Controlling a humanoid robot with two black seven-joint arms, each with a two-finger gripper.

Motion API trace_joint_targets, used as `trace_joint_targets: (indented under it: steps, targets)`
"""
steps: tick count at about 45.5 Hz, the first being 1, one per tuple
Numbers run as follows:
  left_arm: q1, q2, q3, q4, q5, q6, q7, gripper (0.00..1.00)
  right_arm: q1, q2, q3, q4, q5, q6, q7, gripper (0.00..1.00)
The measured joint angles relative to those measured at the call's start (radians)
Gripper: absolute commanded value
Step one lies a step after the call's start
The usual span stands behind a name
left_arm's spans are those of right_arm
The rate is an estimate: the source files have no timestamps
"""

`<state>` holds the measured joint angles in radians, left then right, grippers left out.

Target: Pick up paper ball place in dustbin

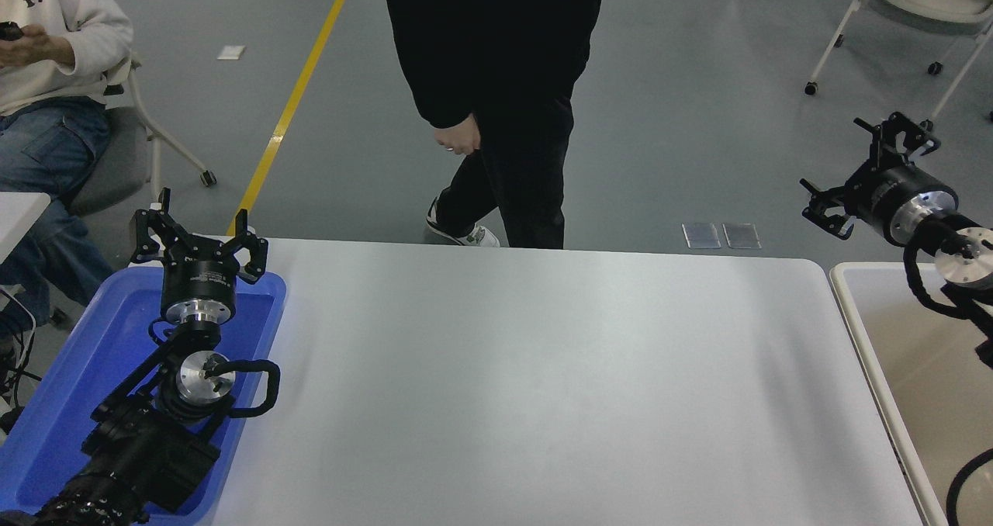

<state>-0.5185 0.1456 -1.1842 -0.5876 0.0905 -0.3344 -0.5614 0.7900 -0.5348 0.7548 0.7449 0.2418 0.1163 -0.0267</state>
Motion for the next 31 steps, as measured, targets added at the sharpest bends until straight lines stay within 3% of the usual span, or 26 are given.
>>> trace_joint_targets:
  steps: [17, 31]
  targets:
    - [0.0, 0.0, 0.0, 0.0, 0.0, 0.0, 0.0, 0.99, -0.056, 0.165, 0.109, -0.026, 0.004, 0.044, 0.007, 1.0]
    - [0.0, 0.0, 0.0, 0.0, 0.0, 0.0, 0.0, 0.99, -0.112, 0.215, 0.128, -0.035, 0.004, 0.077, 0.026, 1.0]
